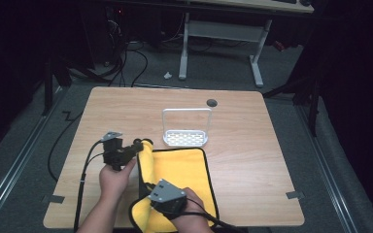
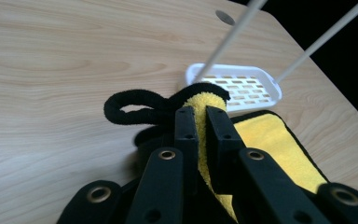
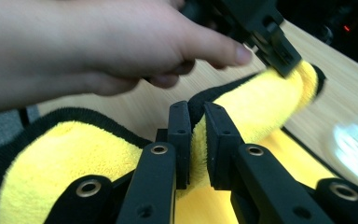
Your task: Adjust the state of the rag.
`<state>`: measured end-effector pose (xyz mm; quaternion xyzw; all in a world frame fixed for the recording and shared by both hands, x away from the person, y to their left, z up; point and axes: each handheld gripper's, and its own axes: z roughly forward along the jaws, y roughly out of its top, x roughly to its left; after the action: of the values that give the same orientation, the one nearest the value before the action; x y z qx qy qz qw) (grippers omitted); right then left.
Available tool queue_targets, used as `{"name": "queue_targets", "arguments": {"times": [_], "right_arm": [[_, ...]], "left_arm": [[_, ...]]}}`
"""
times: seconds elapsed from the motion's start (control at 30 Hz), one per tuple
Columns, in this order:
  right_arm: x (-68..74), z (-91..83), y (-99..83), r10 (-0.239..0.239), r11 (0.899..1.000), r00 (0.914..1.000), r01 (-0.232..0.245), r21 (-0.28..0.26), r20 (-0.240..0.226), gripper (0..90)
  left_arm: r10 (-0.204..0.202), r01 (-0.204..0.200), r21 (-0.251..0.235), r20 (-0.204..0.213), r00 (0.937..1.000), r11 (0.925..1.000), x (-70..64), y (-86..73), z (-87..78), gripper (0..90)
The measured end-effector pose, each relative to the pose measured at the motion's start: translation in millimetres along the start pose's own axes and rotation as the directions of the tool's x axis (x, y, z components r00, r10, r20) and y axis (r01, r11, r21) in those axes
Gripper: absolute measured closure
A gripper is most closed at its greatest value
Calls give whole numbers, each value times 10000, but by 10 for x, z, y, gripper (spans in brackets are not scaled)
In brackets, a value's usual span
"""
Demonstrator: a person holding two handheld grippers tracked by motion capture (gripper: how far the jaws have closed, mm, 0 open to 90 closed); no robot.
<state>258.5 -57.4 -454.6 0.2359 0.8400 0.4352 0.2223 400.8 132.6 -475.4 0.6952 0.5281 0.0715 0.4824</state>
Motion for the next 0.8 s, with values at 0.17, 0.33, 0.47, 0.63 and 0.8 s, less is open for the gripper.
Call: {"name": "queue_targets", "arguments": {"times": [0.17,0.33,0.47,0.63,0.8], "right_arm": [[-218,-221,-314,457,9983,9979,-473,351,449,824],[-364,-377,-541,851,9950,9938,-885,464,715,824],[-447,-479,-651,1067,9922,9900,-1121,551,926,823],[-550,-563,-787,1276,9879,9848,-1368,737,1176,820],[-641,-604,-939,1534,9806,9790,-1675,1014,1339,812]], "left_arm": [[198,-200,168,77,9998,9997,-284,-4,246,834],[473,-474,363,45,9989,9982,-533,-4,466,831],[728,-727,509,1,9973,9961,-697,19,588,831],[911,-898,754,-132,9958,9931,-823,29,725,826],[1042,-1014,1003,-232,9943,9898,-886,-7,866,819]]}}
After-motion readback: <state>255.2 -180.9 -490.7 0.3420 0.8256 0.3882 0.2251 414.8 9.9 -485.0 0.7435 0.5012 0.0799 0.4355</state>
